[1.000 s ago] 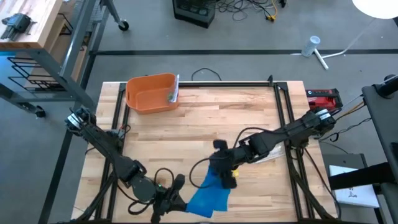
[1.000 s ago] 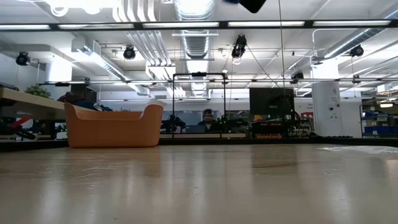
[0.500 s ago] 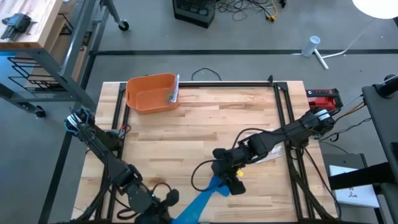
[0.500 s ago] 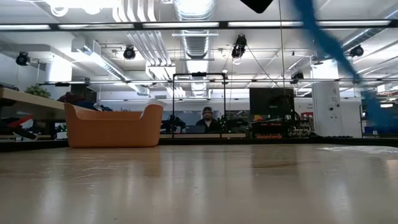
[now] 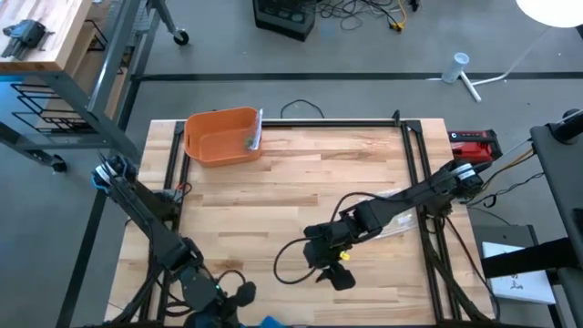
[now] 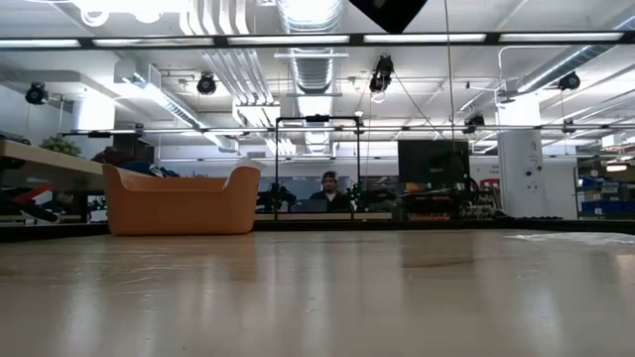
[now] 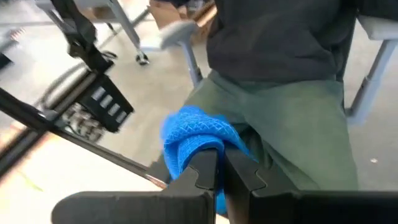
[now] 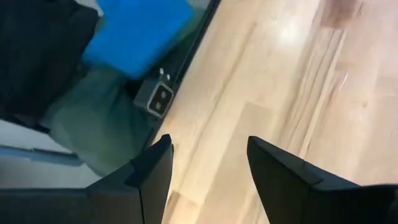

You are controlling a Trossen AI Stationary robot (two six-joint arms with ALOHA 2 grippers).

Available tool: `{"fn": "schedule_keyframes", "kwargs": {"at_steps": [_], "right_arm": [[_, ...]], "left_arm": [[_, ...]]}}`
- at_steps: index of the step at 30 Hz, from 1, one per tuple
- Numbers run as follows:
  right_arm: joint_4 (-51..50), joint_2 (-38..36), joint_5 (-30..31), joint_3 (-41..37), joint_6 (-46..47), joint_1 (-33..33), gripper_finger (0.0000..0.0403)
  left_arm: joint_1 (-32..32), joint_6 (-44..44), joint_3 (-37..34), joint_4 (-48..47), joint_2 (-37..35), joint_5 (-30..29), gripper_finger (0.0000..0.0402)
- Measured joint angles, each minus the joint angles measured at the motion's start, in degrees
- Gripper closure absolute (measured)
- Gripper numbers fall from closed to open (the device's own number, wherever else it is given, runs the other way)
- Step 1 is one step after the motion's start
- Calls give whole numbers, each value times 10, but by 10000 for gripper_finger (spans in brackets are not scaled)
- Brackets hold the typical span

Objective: Roll bandage
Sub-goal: Roll the blue bandage

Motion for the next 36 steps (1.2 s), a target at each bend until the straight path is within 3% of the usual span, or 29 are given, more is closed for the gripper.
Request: {"fn": "schedule_keyframes", "kwargs": {"at_steps": [7, 13, 18, 21, 24, 28, 32, 36], "right_arm": [[-4, -3, 13, 0, 9, -13, 204], [-30, -4, 11, 23, -3, -15, 204], [-54, -8, 11, 63, -17, -11, 204], [-48, -6, 12, 71, -25, -11, 204], [-37, -5, 38, 71, -28, -11, 204], [-13, -5, 100, 61, -33, -9, 204], [71, -4, 121, 36, -46, -1, 204], [144, 1, 123, 14, -63, 8, 204]], "left_arm": [[5, 11, 0, -16, -76, -8, 401], [10, -17, 0, -68, -151, -85, 401], [49, -166, -8, -214, -220, -246, 401], [111, -313, -32, -311, -258, -274, 401], [187, -472, -68, -399, -288, -197, 401], [243, -570, -121, -389, -308, -5, 401], [251, -627, -157, -291, -306, 165, 401], [250, -682, -180, -110, -292, 304, 401]]}}
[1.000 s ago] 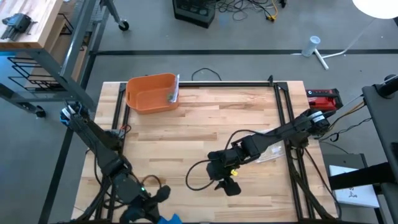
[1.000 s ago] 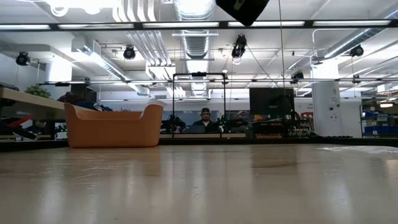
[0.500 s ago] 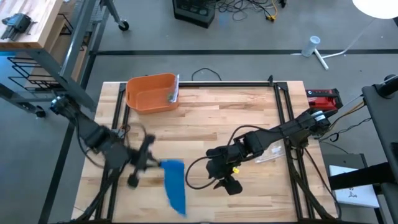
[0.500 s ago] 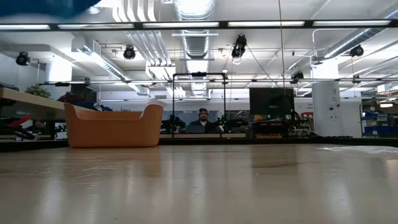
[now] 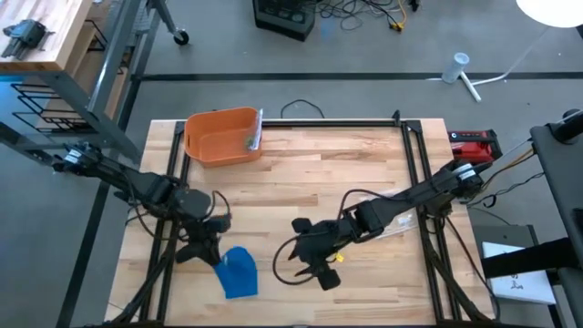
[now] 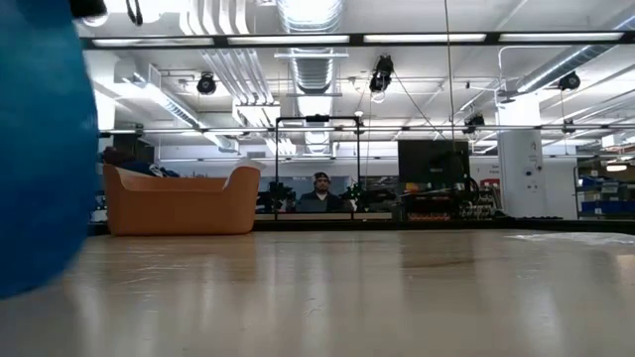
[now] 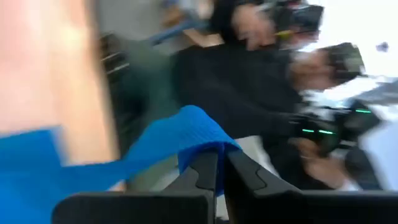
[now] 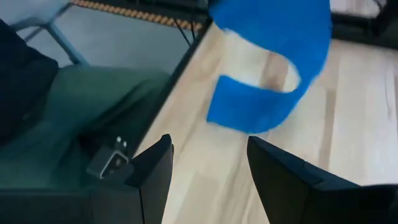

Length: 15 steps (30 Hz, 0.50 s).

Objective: Roll bandage
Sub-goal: Roll the blue bandage

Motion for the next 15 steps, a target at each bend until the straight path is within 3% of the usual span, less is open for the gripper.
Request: {"fn": "schedule_keyframes", "kwargs": {"at_steps": [4, 8, 12, 15], "right_arm": [[73, 7, 10, -15, -12, 19, 204], [117, 26, 10, -15, -36, 43, 204], [77, 26, 26, 2, -60, 65, 204], [-17, 12, 126, 29, -70, 90, 204]], "left_arm": [[-1, -22, 0, 112, 18, 35, 401], [4, 79, 20, 196, 29, 11, 401], [15, 220, 57, 203, 34, -72, 401], [17, 313, 95, 212, 31, -175, 401]]}}
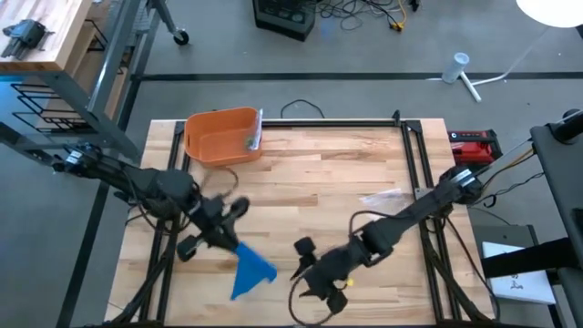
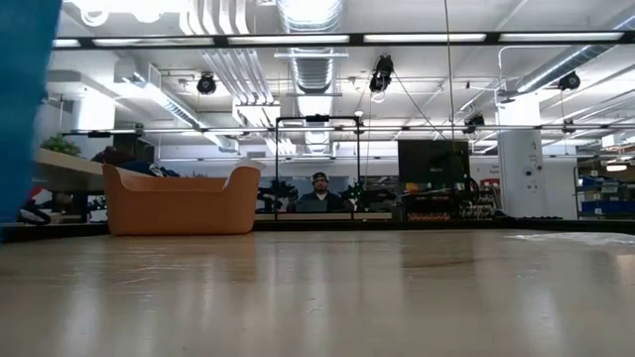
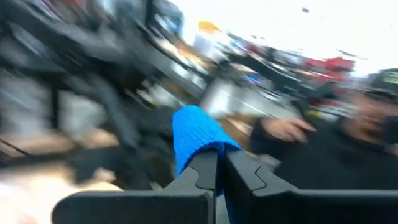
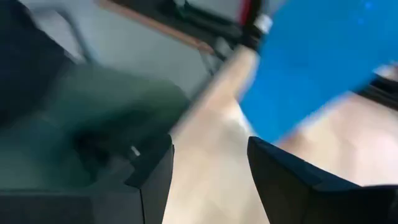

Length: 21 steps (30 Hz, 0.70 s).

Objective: Roll bandage
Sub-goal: Roll the blue bandage

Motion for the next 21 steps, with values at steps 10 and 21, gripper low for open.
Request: {"fn": "schedule_keyframes", "kwargs": {"at_steps": [10, 21], "right_arm": [[-141, -19, 303, -2, 98, 61, 204], [404, -17, 325, -297, 26, 59, 204]], "left_arm": [[-5, 96, -15, 135, 35, -117, 401], [-9, 15, -122, 246, 69, -266, 401]]}}
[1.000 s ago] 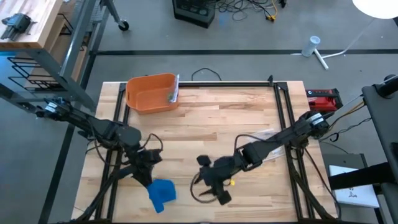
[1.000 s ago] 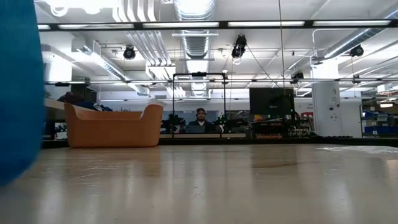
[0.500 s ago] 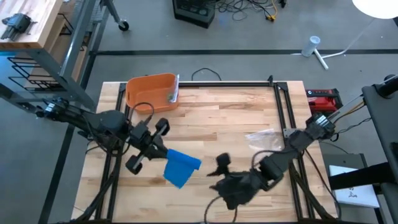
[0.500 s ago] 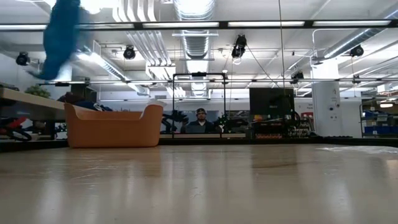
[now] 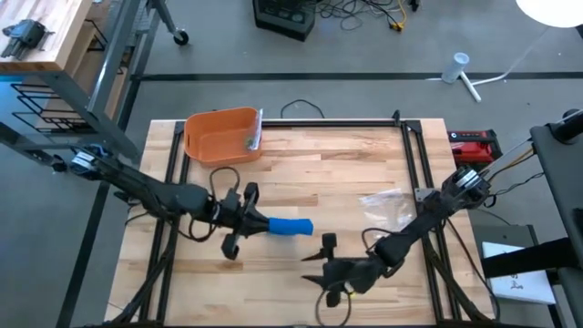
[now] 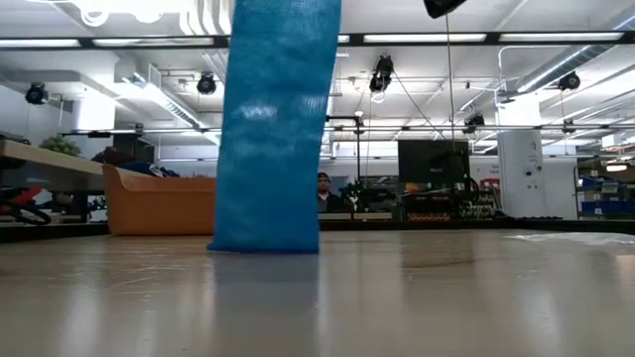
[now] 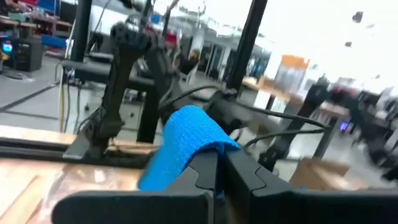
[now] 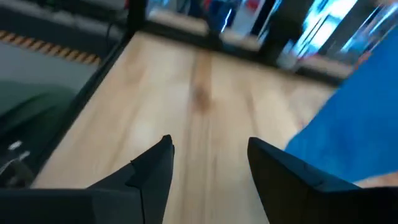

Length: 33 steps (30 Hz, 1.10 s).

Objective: Roll bandage
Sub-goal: Roll the blue bandage

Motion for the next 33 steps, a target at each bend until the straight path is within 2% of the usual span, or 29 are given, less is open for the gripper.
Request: {"fn": "schedule_keyframes", "kwargs": {"at_steps": [3, 6, 15, 20, 22, 28, 30, 33], "right_arm": [[118, -7, 75, -24, -74, -8, 204], [191, -7, 94, -26, -133, -19, 204], [179, -9, 104, 29, -181, -44, 204], [102, -11, 180, 59, -183, -22, 204], [87, -11, 185, 63, -168, -17, 204], [87, -11, 118, 60, -128, -38, 204], [87, -11, 67, 57, -105, -54, 204], [89, -11, -53, 57, -74, -83, 204]], "left_arm": [[-4, -15, -9, 27, -13, 0, 401], [-10, -9, -11, 35, -18, 0, 401], [-37, -11, -10, 50, -21, 0, 401], [-57, -10, -10, 56, -27, 0, 401], [-62, -3, -10, 64, -27, 0, 401], [-67, 4, -10, 79, -28, 0, 401], [-68, 2, -10, 80, -28, 0, 401], [-68, 2, -10, 82, -28, 0, 401]]}}
